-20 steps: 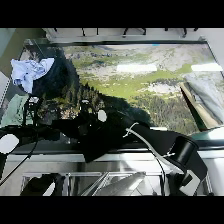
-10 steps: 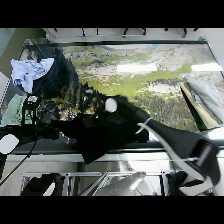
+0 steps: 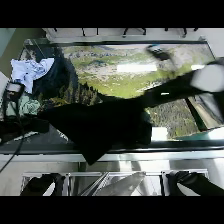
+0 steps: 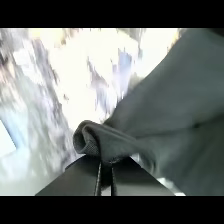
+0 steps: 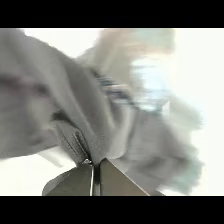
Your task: Fold the shirts.
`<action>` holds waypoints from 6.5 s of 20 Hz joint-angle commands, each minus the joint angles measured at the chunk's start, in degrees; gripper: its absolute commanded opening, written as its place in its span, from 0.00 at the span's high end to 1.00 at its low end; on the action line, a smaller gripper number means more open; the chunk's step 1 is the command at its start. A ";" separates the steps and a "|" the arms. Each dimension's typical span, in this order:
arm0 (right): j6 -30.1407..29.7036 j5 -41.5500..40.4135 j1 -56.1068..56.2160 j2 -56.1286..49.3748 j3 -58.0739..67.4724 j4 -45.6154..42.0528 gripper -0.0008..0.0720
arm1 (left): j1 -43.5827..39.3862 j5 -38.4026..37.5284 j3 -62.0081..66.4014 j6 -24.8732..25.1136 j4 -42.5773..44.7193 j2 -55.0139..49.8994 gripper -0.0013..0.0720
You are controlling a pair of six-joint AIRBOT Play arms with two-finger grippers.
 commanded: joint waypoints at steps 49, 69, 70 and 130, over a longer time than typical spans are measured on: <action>-3.08 4.57 -21.35 -10.10 18.29 -9.40 0.96 | 0.61 -6.47 32.94 -1.16 -2.60 -25.68 0.96; 1.03 18.58 -21.62 24.96 25.86 -11.87 0.96 | -37.57 -31.21 51.34 -19.12 21.09 -5.77 0.96; 0.37 18.53 -21.62 24.63 24.85 -13.64 0.96 | -35.56 -31.21 50.01 -16.41 22.21 -7.10 0.96; -3.15 -9.99 -26.84 -19.39 -15.65 -12.98 0.03 | 4.02 -3.06 21.22 5.01 -6.16 -45.16 0.03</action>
